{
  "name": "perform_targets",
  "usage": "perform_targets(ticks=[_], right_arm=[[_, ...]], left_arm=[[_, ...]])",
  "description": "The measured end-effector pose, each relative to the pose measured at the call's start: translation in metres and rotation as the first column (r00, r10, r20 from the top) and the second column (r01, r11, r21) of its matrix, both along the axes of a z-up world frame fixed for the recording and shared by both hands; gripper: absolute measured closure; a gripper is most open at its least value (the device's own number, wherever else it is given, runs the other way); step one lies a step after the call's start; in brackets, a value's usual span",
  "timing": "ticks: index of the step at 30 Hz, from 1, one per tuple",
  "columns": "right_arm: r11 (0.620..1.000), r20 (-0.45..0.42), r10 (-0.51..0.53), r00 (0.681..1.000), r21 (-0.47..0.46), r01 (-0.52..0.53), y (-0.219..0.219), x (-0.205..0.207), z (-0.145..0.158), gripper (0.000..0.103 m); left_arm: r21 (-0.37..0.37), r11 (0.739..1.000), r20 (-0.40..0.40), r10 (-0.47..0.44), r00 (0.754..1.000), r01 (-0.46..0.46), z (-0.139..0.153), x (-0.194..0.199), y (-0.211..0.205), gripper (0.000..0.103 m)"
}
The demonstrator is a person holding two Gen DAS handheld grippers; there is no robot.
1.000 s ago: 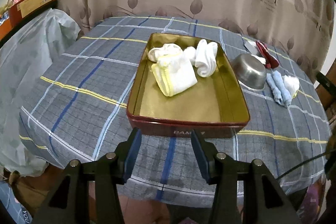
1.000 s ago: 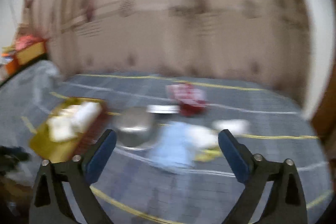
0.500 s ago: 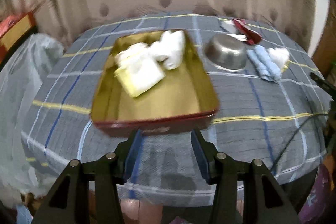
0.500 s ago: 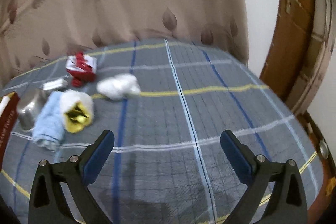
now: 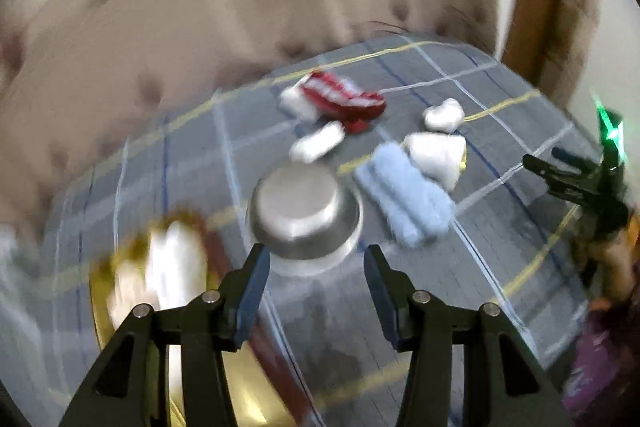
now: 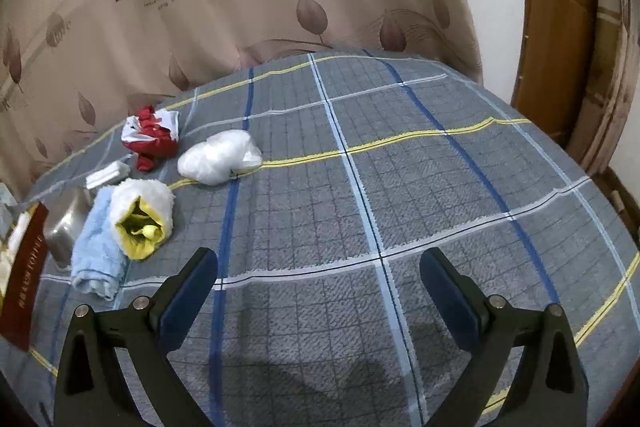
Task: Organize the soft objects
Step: 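Move the left gripper back toward the remaining items by the bowl, then grasp the white cloth beside the red-white cloth with the left gripper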
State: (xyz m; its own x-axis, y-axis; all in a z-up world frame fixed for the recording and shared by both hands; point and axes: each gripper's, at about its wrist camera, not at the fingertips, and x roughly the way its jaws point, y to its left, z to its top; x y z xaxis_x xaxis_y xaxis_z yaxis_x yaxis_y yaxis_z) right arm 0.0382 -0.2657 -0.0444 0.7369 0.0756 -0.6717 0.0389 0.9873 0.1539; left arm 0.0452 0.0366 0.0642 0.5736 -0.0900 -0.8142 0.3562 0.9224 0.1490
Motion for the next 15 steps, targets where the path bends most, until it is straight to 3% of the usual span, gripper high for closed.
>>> perform_targets(ticks=[3,7,11,15], right_arm=[[1.000,-0.003,0.023,1.000,0.019,-0.023,0.000,0.001,-0.001,0.002],[0.998,0.012,0.044,0.999,0.049,-0.044,-0.001,0.000,0.000,0.002],[0.995,0.025,0.055,0.998,0.086,-0.057,-0.006,-0.002,0.001,0.002],[0.992,0.028,0.069,0.997,0.105,-0.071,-0.007,-0.001,0.001,0.002]], left_arm=[[0.070,0.991,-0.018,-0.113,0.993,0.114,-0.006,0.035,-0.022,0.053],[0.120,0.956,-0.119,-0.255,0.960,0.269,-0.027,0.087,-0.052,0.053],[0.166,0.928,-0.208,-0.299,0.931,0.335,-0.051,0.125,-0.065,0.053],[0.175,0.920,-0.279,-0.297,0.913,0.352,-0.069,0.154,-0.065,0.053]])
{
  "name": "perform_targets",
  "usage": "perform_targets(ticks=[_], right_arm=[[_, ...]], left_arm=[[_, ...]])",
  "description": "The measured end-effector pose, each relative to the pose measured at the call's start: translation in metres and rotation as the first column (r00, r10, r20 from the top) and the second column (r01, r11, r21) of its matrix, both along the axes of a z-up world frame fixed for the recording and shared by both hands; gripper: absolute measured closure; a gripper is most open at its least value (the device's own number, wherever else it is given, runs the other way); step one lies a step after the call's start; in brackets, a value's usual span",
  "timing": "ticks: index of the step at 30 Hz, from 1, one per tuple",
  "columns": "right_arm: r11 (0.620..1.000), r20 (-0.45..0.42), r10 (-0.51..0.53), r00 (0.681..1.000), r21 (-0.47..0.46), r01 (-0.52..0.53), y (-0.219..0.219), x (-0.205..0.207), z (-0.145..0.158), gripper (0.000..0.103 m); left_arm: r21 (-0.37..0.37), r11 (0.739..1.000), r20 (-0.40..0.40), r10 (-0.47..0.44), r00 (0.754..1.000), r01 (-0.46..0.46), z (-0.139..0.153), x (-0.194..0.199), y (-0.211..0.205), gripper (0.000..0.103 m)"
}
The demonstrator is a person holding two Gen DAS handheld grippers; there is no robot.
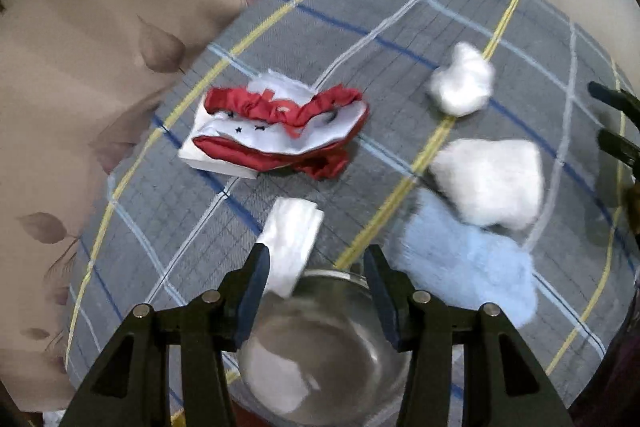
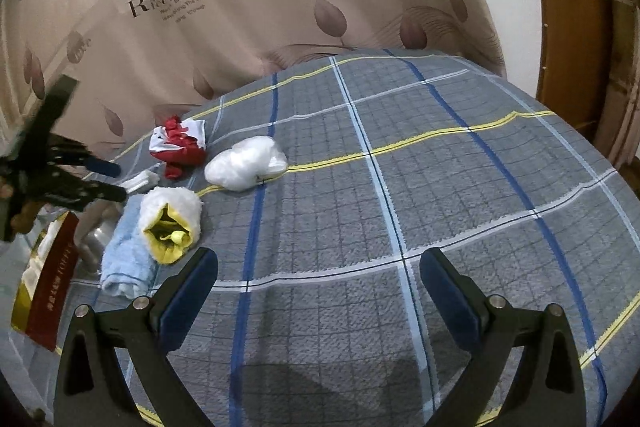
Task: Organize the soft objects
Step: 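Grasp the white cloth beside the red-white cloth with the left gripper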
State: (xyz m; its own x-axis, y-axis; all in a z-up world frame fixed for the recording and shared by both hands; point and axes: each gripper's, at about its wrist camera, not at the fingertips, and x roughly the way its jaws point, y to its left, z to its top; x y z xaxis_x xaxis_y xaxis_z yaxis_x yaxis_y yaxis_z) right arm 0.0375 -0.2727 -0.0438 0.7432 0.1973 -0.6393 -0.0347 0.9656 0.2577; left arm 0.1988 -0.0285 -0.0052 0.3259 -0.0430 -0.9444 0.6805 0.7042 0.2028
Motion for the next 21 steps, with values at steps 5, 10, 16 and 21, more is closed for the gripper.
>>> perform_targets(ticks=[5,10,16,21], right_arm=[[0.999,-0.001,0.013,1.000,0.029,-0.013,-0.002,0.003,-0.001,0.002],[0.998,0.000,0.018,1.000,0.058,-0.018,-0.004,0.007,-0.003,0.002],[0.997,0.003,0.016,1.000,0.075,-0.016,-0.005,0.008,-0.003,0.002],[0.997,0.001,0.016,1.000,0.072,-0.016,-0.005,0.008,-0.004,0.002]], left_arm=[[0.082,0.997,-0.030,0.012,0.999,-0.010,-0.025,0.028,0.006,0.053],[0.015,0.999,-0.062,0.042,0.997,-0.041,-0.035,0.044,0.019,0.080],[-0.162,0.963,-0.025,0.213,0.977,-0.214,-0.022,0.054,0.051,0.097],[-0.314,0.876,0.031,0.396,0.918,-0.367,0.002,0.035,0.077,0.096]])
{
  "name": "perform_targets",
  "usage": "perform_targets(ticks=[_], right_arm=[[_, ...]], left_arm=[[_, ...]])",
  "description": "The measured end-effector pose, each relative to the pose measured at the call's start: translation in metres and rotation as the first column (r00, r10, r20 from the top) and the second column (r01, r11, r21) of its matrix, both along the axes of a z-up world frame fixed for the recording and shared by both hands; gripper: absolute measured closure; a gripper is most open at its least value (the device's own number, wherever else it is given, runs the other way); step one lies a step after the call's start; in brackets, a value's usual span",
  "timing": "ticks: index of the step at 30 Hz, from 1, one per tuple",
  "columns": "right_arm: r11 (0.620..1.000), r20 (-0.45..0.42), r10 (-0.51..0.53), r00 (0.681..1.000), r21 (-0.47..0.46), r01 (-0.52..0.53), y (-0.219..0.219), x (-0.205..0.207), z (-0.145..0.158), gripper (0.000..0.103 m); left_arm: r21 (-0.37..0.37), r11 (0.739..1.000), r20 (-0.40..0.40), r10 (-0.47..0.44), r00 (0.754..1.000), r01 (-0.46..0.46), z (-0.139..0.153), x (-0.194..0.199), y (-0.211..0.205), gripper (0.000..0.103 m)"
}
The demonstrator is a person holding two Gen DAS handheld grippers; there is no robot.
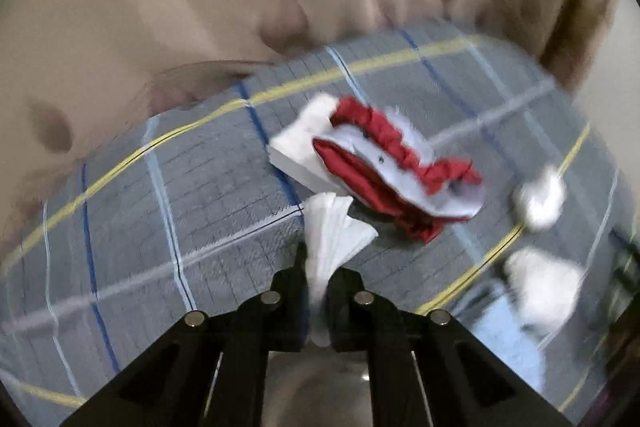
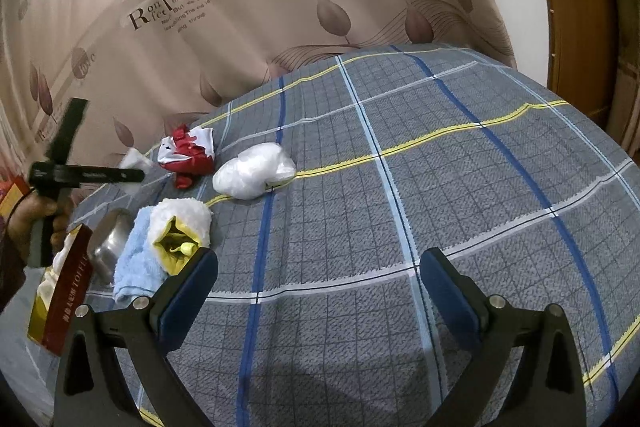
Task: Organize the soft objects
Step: 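Grasp the white cloth beside the red-white cloth with the left gripper, then carry the white cloth over the gold tray with the left gripper while the right gripper grasps the red-white cloth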
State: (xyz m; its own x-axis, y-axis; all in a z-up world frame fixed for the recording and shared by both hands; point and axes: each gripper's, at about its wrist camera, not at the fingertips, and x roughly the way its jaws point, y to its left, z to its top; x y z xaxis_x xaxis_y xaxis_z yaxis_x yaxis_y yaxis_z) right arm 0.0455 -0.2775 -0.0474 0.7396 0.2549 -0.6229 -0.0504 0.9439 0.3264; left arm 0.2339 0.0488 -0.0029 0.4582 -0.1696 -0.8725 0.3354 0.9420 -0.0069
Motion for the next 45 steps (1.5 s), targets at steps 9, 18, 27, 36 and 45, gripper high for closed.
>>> perform_targets(ticks=[9,18,27,36,45], right_arm=[[1.000,-0.012,-0.001,1.000,-0.015,0.001,0.001,0.002,0.000,0.002],[1.000,-0.002,0.024,1.000,-0.019,-0.024,0.004,0.001,0.002,0.002],[0.923,0.034,0.350,0.936,-0.184,-0.338,0.099,0.056,0.069,0.003],[0.746,-0.200,0.452,0.869,-0.449,-0.491,0.225,0.140,0.048,0.003],[0.711,-0.286,0.381,0.879,-0.517,-0.477,0.248,0.184,0.017,0.005]], left_arm=[[-0.167,0.978,0.071,0.139,0.988,-0.125,0.043,-0.054,0.006,0.096],[-0.253,0.944,0.053,0.234,0.971,-0.213,0.051,-0.103,0.024,0.096],[-0.310,0.909,0.077,0.316,0.946,-0.279,0.063,-0.162,0.047,0.096],[-0.361,0.873,0.069,0.376,0.924,-0.328,0.067,-0.209,0.070,0.096],[-0.381,0.853,0.075,0.414,0.907,-0.357,0.069,-0.233,0.091,0.095]])
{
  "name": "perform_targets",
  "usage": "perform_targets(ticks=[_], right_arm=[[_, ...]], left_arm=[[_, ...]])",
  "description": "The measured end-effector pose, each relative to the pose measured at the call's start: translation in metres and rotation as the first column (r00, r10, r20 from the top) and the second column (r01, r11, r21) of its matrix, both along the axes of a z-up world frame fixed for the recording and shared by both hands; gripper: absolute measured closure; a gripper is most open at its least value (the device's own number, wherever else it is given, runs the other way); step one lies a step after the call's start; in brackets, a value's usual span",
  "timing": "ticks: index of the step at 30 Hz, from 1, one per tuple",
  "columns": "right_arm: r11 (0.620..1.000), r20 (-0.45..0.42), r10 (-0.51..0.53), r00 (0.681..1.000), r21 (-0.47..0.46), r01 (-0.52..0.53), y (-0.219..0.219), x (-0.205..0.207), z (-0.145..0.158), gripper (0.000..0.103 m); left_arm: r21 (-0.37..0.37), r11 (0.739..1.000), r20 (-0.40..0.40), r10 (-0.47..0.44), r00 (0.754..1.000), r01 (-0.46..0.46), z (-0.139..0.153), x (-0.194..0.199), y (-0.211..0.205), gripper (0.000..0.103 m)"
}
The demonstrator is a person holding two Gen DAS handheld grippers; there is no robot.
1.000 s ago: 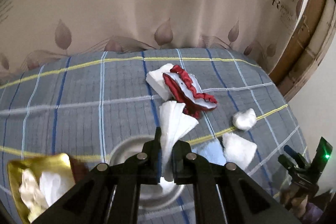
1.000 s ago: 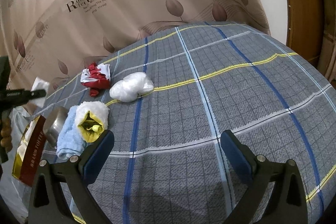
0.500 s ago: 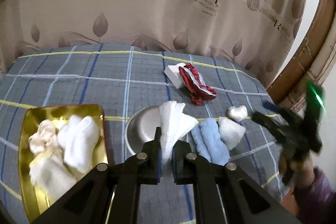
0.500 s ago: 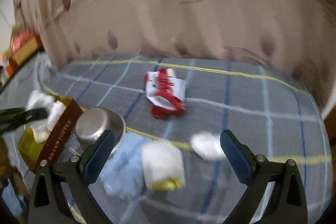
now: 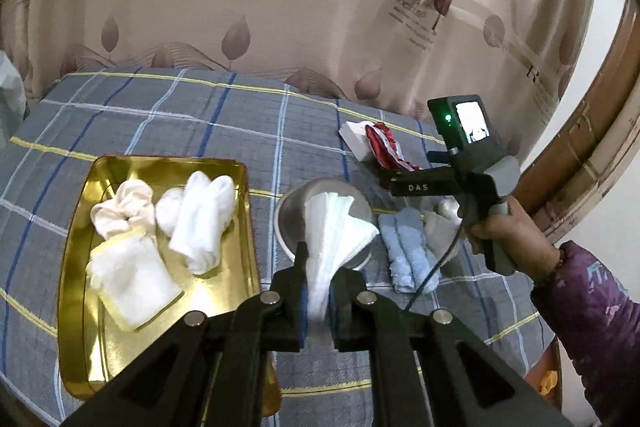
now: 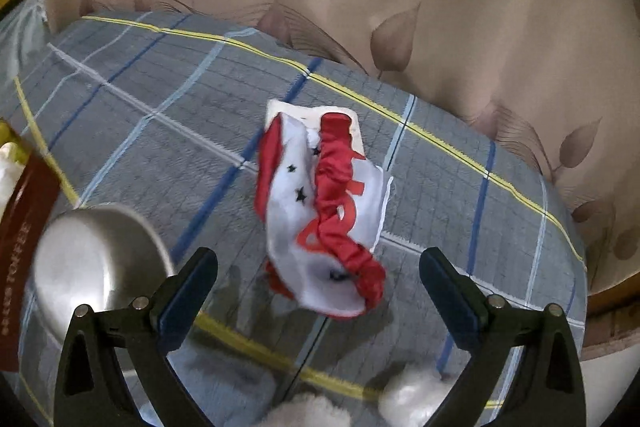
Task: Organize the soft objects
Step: 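Carry the white cloth over the gold tray with the left gripper while the right gripper grasps the red-white cloth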
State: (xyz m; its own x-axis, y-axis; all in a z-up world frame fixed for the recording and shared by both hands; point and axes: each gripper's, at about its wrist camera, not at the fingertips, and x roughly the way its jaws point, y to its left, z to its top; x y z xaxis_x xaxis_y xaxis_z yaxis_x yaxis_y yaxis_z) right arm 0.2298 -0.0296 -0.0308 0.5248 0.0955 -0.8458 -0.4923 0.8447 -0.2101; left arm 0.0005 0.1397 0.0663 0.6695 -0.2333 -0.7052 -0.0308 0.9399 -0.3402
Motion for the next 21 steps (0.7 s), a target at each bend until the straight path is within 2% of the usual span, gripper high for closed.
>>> perform_targets(ticks=[1,3,4,5,6,7,8,15,21], right_arm=[[1.000,-0.017,-0.015,1.000,0.003,0.015,-0.001,0.006,-0.005,0.009],[0.999,-0.064,-0.029,0.998,0.029,0.031,-0.003,0.014,-0.010,0.033],[0.998,-0.097,-0.039,0.995,0.040,0.043,-0.005,0.018,-0.015,0.055],[0.998,-0.110,-0.045,0.993,0.043,0.050,-0.007,0.019,-0.017,0.068],[0.997,-0.116,-0.046,0.992,0.054,0.052,-0.009,0.019,-0.019,0.072],[0.996,-0.111,-0.042,0.993,0.069,0.050,-0.012,0.017,-0.018,0.081],[0.995,-0.095,-0.041,0.995,0.092,0.049,-0.016,0.013,-0.014,0.086],[0.953,-0.049,-0.046,0.998,0.298,0.059,-0.046,-0.018,0.024,0.088],[0.903,-0.012,-0.016,1.000,0.429,0.019,-0.044,-0.055,0.058,0.088]], left_arm=[[-0.004,1.000,-0.002,0.001,1.000,-0.001,0.000,-0.001,0.001,0.095],[-0.011,1.000,-0.003,0.010,1.000,-0.010,-0.002,-0.002,0.004,0.095],[-0.015,1.000,-0.003,0.014,1.000,-0.014,-0.002,-0.003,0.006,0.095],[-0.018,1.000,-0.005,0.014,1.000,-0.014,-0.003,-0.004,0.006,0.095],[-0.018,1.000,-0.006,0.015,1.000,-0.015,-0.004,-0.005,0.007,0.094],[-0.017,1.000,-0.004,0.020,1.000,-0.021,-0.004,-0.006,0.007,0.094],[-0.019,1.000,-0.003,0.023,1.000,-0.023,-0.004,-0.007,0.007,0.094],[-0.023,0.998,0.010,0.063,0.998,-0.063,-0.003,-0.018,0.014,0.094],[-0.015,0.995,0.005,0.103,0.995,-0.102,-0.005,-0.031,0.025,0.094]])
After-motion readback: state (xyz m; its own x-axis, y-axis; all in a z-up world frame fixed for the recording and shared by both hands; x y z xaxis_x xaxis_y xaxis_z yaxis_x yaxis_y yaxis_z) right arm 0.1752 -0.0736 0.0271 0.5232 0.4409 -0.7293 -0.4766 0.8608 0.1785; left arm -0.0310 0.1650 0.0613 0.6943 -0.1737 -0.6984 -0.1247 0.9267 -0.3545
